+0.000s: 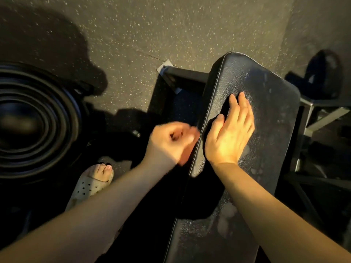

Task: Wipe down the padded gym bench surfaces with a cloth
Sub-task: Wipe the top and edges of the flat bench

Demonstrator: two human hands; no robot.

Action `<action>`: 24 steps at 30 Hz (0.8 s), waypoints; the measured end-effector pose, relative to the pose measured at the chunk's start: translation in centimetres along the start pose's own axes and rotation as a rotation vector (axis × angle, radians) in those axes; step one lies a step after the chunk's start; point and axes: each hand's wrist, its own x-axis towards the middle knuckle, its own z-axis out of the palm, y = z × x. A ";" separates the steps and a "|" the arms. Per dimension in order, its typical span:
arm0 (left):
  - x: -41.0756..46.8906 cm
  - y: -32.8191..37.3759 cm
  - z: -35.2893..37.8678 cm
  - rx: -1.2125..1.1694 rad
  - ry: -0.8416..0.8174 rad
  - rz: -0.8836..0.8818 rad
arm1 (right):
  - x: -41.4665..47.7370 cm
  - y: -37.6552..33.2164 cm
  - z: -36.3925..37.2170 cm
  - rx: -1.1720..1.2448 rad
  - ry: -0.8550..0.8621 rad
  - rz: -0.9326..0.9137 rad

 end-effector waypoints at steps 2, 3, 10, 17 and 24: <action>3.5 1.5 1.4 0.008 0.077 0.072 | 0.1 0.1 0.2 -0.002 0.005 -0.006; 3.5 1.4 1.7 -0.036 0.081 0.098 | 0.0 0.2 0.2 0.000 0.002 -0.005; -5.8 -2.2 -1.3 0.013 -0.082 -0.204 | 0.1 -0.2 -0.1 -0.018 -0.032 0.008; 3.2 0.5 1.4 -0.083 0.047 0.035 | 0.1 0.0 0.0 -0.009 -0.016 -0.005; -3.3 -1.7 -1.1 0.042 -0.102 -0.136 | 0.2 -0.1 0.0 -0.003 -0.025 0.002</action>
